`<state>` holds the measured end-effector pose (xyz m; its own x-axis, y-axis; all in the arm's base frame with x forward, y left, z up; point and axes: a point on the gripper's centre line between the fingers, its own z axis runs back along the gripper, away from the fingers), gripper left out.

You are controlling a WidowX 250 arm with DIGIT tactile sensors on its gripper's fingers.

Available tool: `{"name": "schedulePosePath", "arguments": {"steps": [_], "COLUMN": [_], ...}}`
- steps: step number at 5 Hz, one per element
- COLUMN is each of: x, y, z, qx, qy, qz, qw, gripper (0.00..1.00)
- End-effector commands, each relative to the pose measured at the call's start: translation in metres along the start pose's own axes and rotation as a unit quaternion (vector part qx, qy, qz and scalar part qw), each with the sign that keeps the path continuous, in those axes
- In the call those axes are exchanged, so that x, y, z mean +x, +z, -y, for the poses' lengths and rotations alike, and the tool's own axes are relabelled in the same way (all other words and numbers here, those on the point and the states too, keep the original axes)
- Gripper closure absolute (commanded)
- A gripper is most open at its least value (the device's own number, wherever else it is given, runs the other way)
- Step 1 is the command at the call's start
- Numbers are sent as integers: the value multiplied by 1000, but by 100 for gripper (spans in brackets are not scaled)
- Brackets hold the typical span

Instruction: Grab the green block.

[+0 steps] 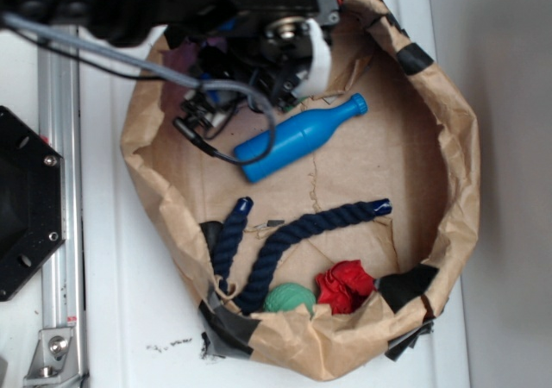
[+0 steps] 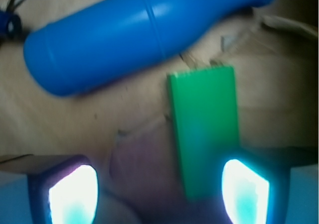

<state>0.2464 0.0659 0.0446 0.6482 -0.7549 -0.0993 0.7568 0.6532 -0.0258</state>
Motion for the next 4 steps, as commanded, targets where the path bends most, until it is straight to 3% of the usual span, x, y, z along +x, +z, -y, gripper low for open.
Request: {"name": "schedulePosePath", "arguments": {"steps": [1,2,3,4], "x": [28,35,33,31], "y": [1,-15,-15,-15], "z": [-10,-8,-6,-7], "qx": [9,26,20,17], "qy": [-1,2,12,23], "qz": [25,-19,-14,-14], "qw": [1000,999,1000,1000], "gripper": [0,0,100,100]}}
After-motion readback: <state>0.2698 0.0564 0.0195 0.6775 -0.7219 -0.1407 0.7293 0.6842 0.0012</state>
